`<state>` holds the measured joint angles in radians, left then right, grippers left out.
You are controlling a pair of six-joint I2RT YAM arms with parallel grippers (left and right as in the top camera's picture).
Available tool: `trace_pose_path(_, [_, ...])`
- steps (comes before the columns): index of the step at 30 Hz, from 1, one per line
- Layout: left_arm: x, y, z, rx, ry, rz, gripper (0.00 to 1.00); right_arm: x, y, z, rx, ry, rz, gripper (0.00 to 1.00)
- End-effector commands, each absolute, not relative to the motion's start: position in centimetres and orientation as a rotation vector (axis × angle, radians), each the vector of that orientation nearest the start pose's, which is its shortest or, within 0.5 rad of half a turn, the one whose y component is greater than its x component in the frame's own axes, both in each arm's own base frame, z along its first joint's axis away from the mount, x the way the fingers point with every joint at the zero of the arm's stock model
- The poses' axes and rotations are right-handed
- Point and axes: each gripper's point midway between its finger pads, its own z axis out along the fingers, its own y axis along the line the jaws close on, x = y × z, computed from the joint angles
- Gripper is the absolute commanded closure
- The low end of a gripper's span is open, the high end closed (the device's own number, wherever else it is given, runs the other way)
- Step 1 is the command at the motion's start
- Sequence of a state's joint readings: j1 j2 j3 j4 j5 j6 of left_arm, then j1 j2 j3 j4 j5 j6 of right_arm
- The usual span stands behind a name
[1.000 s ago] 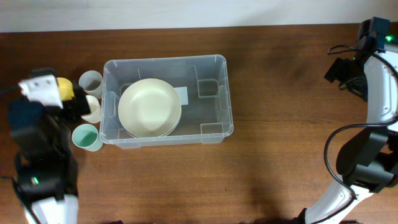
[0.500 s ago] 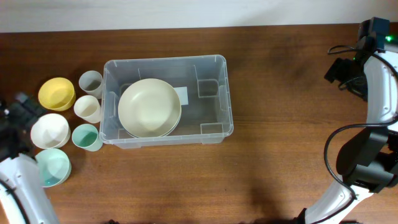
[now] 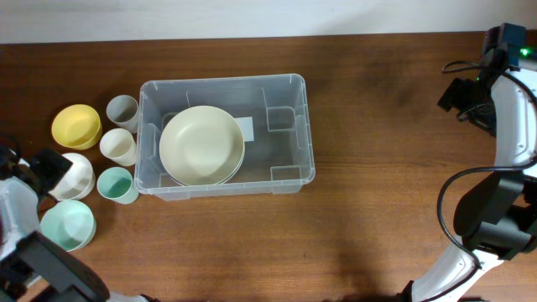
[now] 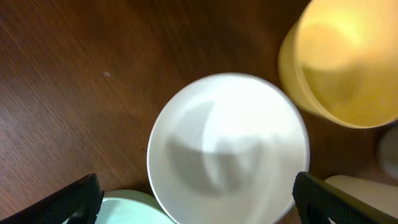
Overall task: Pack container
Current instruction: 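Move the left gripper down to the white bowl, then grasp the white bowl's rim with the left gripper and lift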
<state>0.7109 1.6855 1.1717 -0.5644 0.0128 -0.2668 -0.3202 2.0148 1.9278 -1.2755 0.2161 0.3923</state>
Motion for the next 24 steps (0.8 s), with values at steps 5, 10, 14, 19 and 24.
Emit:
trace_pose_path(5, [31.4, 26.8, 6.9, -1.289, 2.378, 0.105, 0.00, 39.9, -17.2, 15.7, 1.056, 2.702, -0.304, 0.01])
trace_pose_path(10, [30.5, 28.0, 6.8, -1.375, 2.330, 0.162, 0.00, 39.9, -17.2, 15.7, 1.056, 2.702, -0.304, 0.01])
trace_pose_path(14, [29.9, 29.2, 6.6, -1.408, 2.306, 0.172, 0.01, 39.9, -17.2, 15.7, 1.056, 2.702, -0.304, 0.01])
trace_pose_path(19, [29.3, 29.6, 6.0, -1.401, 2.327, 0.160, 0.10, 39.9, -17.2, 15.7, 1.056, 2.702, -0.304, 0.01])
trace_pose_path(24, [29.5, 29.0, 3.8, -1.375, 2.399, 0.108, 0.05, 39.9, -17.2, 15.7, 1.056, 2.702, -0.304, 0.01])
